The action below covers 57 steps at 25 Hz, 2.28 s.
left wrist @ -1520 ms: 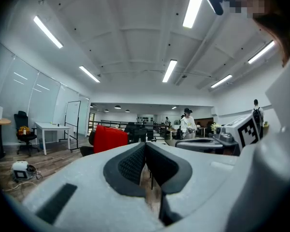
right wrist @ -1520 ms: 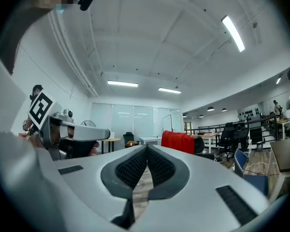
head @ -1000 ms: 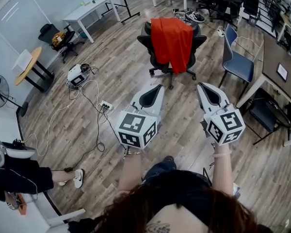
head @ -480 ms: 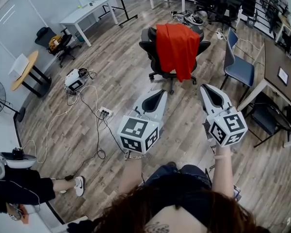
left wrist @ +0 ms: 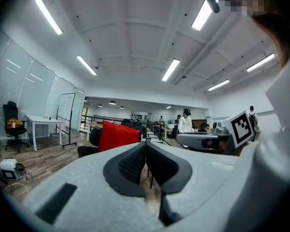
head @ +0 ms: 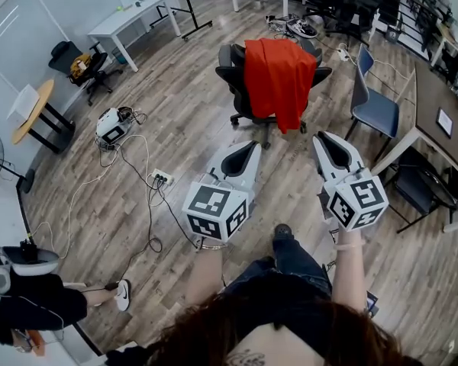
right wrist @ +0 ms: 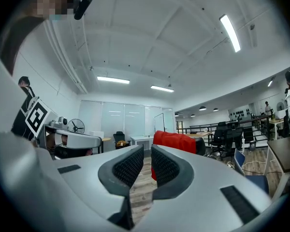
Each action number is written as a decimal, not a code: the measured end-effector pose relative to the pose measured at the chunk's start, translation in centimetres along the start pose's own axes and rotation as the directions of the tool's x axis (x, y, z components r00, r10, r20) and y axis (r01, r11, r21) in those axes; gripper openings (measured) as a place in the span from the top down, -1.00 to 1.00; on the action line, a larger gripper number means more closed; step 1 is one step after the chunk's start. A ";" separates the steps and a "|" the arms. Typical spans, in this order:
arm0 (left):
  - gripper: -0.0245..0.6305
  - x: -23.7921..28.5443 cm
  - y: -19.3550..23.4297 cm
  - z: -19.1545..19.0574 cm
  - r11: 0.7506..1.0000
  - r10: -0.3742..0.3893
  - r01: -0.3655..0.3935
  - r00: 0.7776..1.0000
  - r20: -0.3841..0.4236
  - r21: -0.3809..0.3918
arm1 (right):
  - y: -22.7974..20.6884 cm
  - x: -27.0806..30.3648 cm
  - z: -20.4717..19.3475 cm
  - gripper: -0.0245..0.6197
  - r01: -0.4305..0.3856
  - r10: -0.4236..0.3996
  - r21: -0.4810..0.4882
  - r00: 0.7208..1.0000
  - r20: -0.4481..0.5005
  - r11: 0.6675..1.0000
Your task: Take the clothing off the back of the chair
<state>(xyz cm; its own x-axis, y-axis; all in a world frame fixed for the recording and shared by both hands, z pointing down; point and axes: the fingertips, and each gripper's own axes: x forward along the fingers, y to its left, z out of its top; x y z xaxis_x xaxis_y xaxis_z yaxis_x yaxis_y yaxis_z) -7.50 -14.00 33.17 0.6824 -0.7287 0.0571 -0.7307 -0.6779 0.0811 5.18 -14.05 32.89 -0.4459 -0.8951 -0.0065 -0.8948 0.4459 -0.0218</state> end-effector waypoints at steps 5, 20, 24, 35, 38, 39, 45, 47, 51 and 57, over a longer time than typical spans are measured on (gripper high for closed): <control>0.87 1.7 1.1 0.1 1.000 0.001 -0.001 1.000 0.008 -0.010 | -1.3 1.7 -0.4 0.79 -0.003 0.003 0.013 1.000 0.000 1.000; 0.87 10.0 4.5 -0.3 1.000 0.002 -0.002 1.000 -0.025 0.007 | -7.0 8.9 -1.4 0.77 -0.055 0.055 0.031 0.998 0.003 0.998; 0.87 11.6 5.6 -0.2 1.000 0.003 -0.003 1.000 -0.025 0.002 | -8.4 10.5 -1.5 0.74 -0.067 0.067 0.033 0.998 0.001 0.997; 0.60 15.5 9.3 0.3 0.997 0.040 -0.042 0.999 -0.021 -0.065 | -12.5 14.4 -1.5 0.52 -0.081 0.082 0.052 0.997 -0.007 0.995; 0.55 16.5 10.4 0.1 0.996 0.045 -0.047 0.999 -0.028 -0.078 | -13.4 15.5 -1.9 0.45 -0.083 0.083 0.057 0.996 -0.011 0.995; 0.52 16.8 10.7 0.0 0.995 0.045 -0.047 0.999 -0.029 -0.085 | -13.7 15.8 -2.0 0.43 -0.084 0.085 0.059 0.996 -0.013 0.995; 0.33 18.8 13.5 -0.7 0.986 0.046 -0.053 0.998 -0.046 -0.161 | -15.6 18.0 -3.0 0.20 -0.068 0.071 0.067 0.997 -0.043 0.995; 0.18 19.4 14.4 -0.8 0.977 0.039 -0.047 0.998 -0.042 -0.206 | -16.4 18.6 -3.5 0.15 -0.060 0.064 0.075 0.996 -0.055 0.995; 0.00 20.7 16.0 -1.1 0.970 0.032 -0.044 0.998 -0.053 -0.241 | -17.7 19.8 -4.3 0.10 -0.052 0.059 0.095 0.995 -0.075 0.994; -0.15 22.6 17.4 -2.4 0.956 -0.005 -0.019 0.997 -0.081 -0.293 | -18.3 21.5 -6.1 -0.01 -0.087 0.102 0.133 0.989 -0.112 0.987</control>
<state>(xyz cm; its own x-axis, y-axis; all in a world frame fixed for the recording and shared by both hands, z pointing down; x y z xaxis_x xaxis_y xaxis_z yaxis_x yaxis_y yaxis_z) -4.70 -42.05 38.30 0.6856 -0.7149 0.1375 -0.7053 -0.6056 0.3684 11.81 -41.41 39.29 -0.5342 -0.8390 0.1031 -0.8420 0.5172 -0.1535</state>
